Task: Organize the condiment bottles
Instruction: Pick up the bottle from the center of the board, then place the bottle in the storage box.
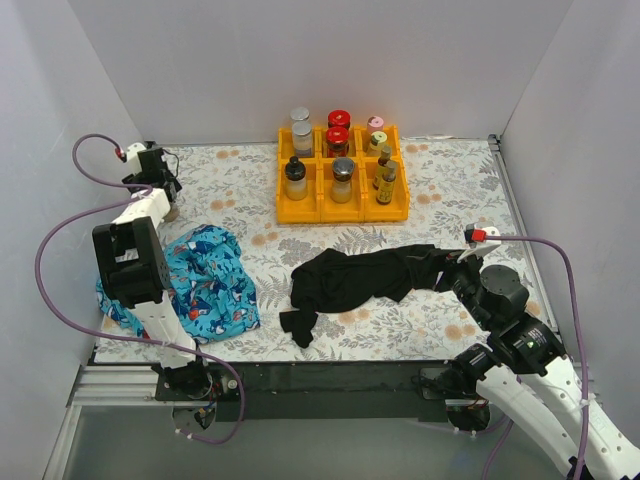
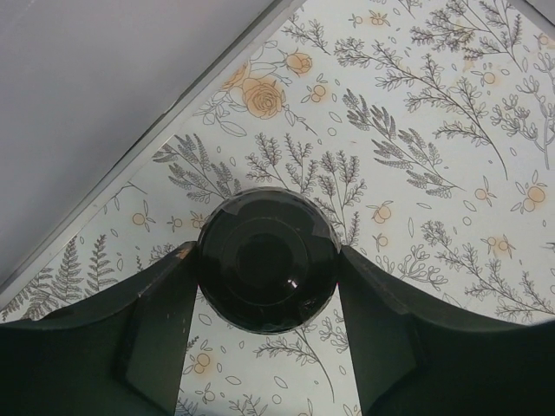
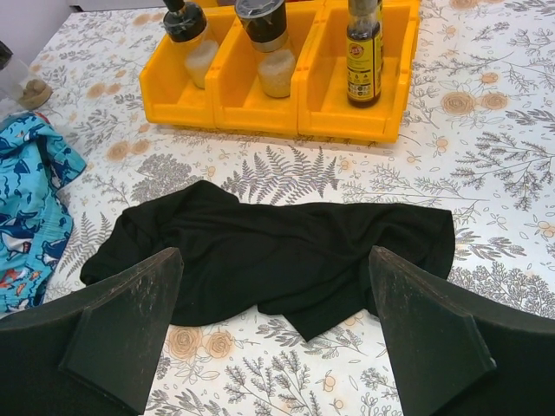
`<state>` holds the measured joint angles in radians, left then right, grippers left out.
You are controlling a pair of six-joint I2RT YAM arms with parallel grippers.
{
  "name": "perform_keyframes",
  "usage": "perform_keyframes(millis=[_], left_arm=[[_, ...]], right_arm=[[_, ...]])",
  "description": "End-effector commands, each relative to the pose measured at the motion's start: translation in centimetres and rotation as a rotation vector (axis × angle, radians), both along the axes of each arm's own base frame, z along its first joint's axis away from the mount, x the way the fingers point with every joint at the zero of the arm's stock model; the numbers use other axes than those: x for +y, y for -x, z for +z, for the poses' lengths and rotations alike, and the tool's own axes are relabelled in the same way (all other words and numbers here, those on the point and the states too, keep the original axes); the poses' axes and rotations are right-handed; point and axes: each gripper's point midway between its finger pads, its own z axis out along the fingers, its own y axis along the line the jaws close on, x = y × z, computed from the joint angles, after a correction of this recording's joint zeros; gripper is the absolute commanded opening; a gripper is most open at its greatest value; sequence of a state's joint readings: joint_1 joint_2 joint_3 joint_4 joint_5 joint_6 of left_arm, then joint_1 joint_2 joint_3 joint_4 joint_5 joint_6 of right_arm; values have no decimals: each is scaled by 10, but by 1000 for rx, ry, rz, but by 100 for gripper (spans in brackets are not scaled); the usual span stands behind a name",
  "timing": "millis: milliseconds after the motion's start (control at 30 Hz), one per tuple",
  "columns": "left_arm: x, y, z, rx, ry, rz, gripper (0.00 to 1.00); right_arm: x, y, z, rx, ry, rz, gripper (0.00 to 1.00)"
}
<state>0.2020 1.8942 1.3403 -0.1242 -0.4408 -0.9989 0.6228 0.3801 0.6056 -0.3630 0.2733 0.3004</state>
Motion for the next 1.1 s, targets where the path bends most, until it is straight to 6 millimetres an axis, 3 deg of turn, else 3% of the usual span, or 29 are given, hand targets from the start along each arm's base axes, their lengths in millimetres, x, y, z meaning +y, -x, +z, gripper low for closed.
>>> perform_keyframes(millis=[0, 67, 267, 533, 767, 800, 867, 1067], left_arm=[[-11, -11, 12, -29, 25, -92, 38], [-19, -6, 14, -36, 48, -114, 25], [-52, 13, 31, -38, 49, -192, 0], [-97, 36, 72, -100, 40, -341, 0], [-142, 44, 105, -159, 64, -480, 0], [-165, 45, 109, -167, 69, -533, 0], [-188, 46, 115, -177, 69, -587, 0], [-235, 48, 139, -213, 88, -685, 0]], right_arm=[[2, -1, 19, -42, -52, 1, 96], [2, 1, 24, -48, -69, 0, 96], [4, 6, 35, -44, -107, 17, 95], [2, 15, 45, -46, -145, 24, 94], [-6, 18, 55, -69, -157, 1, 94], [-7, 18, 55, -66, -152, -4, 94], [-8, 18, 55, -69, -155, -7, 94], [-8, 19, 55, -69, -154, -5, 94]])
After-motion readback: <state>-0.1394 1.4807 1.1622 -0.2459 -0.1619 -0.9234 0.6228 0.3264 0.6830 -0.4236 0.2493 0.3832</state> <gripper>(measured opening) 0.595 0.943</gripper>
